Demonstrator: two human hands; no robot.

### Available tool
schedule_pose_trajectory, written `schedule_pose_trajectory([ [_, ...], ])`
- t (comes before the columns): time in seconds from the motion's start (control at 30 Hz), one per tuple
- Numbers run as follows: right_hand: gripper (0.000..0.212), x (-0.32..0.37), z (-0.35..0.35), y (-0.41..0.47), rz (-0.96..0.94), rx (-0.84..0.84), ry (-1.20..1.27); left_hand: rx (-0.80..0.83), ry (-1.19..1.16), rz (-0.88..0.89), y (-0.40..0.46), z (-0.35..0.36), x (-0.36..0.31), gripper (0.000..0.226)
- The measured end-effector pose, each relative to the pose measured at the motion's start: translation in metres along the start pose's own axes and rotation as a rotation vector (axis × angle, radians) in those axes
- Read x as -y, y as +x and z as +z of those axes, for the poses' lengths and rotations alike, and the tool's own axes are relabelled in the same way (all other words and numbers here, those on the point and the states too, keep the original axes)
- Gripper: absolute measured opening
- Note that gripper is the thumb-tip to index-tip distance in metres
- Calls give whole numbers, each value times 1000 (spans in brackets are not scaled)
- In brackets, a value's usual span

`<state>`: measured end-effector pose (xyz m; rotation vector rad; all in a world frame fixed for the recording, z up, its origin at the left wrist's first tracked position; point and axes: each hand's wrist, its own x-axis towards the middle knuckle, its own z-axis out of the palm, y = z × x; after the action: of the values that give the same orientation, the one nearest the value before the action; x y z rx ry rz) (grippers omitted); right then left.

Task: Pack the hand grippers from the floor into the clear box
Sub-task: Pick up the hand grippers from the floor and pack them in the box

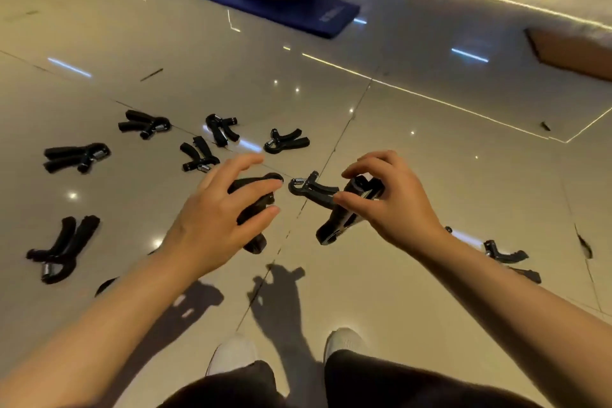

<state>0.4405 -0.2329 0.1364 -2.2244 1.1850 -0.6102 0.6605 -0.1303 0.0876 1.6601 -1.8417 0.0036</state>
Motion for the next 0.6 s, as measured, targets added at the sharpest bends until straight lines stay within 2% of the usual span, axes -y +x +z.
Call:
schedule_pose_trajectory([
  [0.13,22,68,-76,-12,-159,-81,-66,-54,42,20,34,-93,-62,40],
  [0.2,21,96,-104,-24,-195,-180,-50,-38,35,1,40,-129,-89,36],
  [0.3,21,124,-124,-45,-209,-241,-10,-79,35,-8,34,-164,-122,36],
  [0.4,19,137,-125,-65,-204,-250,38,-149,6,-16,20,-169,-144,33],
  [0.53,15,134,-112,-82,-184,-230,22,-220,-28,-48,-12,-143,-148,44],
  [0.6,14,122,-105,-86,-151,-245,7,-233,48,27,-22,-129,-145,40],
])
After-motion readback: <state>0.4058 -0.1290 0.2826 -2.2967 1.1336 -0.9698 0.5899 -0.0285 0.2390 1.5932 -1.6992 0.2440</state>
